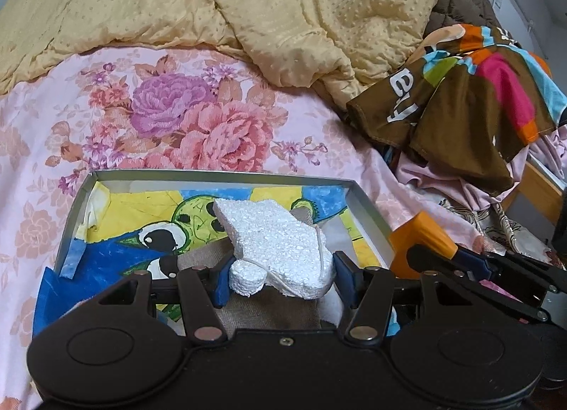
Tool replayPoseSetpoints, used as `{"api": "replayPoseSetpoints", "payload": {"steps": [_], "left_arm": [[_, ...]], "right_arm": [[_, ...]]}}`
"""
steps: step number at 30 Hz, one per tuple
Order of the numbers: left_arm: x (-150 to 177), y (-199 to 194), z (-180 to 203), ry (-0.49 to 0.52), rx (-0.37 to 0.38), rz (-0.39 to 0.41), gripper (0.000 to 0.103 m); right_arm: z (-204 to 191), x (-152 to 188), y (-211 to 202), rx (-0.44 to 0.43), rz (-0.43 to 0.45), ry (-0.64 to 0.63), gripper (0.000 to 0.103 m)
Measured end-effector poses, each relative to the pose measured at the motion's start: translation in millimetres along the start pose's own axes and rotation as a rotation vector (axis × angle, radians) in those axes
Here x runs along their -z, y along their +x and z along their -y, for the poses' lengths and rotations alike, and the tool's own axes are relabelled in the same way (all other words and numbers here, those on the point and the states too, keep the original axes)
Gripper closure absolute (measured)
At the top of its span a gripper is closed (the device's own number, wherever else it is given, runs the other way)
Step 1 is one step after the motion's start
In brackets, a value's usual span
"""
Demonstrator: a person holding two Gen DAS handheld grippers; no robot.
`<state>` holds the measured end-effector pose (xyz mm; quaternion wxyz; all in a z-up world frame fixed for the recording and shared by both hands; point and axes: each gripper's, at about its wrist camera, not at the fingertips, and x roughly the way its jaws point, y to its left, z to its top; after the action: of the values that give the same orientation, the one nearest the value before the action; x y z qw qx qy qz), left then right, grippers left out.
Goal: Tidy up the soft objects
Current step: 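Carry the white foam and orange sleeve with both tools over the painted tray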
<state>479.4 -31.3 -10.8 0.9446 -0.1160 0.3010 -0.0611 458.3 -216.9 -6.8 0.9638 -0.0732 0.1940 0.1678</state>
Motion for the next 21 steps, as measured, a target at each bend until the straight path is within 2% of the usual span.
{"api": "replayPoseSetpoints", "payload": {"steps": [12,21], "left_arm": [[1,15,-4,-0.006,-0.055,-0.061,0.044],[4,16,-10,-0.007,-0.068,-0.076,0.042]], "right_arm": [[-1,2,9,-0.037,-0.073,0.019,0.077],[14,3,22,-0.108,-0.135,0.132,0.068]]}}
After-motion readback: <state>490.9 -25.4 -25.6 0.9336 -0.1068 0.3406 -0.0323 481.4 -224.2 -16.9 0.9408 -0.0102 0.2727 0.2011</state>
